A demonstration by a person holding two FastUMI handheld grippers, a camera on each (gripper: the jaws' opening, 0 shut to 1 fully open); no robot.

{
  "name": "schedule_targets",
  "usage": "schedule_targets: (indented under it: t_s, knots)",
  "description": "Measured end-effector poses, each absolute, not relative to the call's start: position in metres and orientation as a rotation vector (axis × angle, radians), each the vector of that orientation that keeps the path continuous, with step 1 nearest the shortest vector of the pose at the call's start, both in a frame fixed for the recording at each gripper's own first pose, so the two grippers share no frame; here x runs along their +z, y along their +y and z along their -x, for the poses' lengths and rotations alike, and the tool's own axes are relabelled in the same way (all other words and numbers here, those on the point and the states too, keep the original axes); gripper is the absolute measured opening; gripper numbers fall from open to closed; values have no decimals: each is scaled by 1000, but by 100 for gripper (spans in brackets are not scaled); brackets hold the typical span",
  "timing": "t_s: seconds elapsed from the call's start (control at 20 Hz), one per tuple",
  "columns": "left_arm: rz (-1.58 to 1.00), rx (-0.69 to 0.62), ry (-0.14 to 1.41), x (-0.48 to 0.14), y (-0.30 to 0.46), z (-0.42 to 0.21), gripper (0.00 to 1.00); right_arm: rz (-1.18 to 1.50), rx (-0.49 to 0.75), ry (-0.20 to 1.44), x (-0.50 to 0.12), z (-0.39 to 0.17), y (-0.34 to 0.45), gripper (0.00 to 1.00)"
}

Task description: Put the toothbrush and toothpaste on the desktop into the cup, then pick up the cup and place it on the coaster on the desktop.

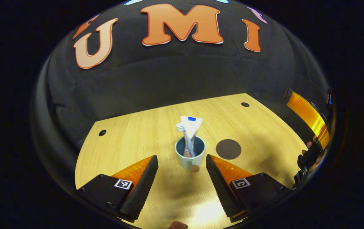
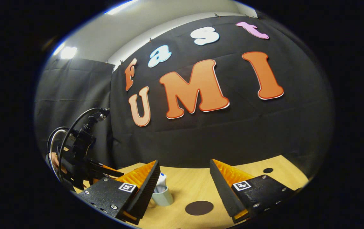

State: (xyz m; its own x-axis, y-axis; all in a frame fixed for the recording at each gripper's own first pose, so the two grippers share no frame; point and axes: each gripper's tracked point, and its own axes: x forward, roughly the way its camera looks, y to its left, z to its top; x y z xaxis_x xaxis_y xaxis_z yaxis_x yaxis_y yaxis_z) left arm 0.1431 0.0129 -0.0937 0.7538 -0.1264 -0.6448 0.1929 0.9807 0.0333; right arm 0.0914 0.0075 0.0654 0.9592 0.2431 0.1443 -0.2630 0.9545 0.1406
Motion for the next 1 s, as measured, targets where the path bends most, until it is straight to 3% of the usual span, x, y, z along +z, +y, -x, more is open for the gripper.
schedule_targets:
  t_s: [0.55, 0.9, 0.95, 1.0]
  knots:
    - [-91, -234, 1107, -150, 1, -142, 98, -104, 146, -71, 44, -48, -69, 96]
    - [-171, -208, 1244, -147, 1, -140, 98, -103, 145, -41, 33, -36, -80, 96]
    - [-184, -205, 1266, -147, -1, -138, 94, -107, 140, -36, 33, -35, -83, 100]
    - [-187, -195, 1282, -148, -5, -137, 86, -108, 136, -37, 33, -35, -85, 96]
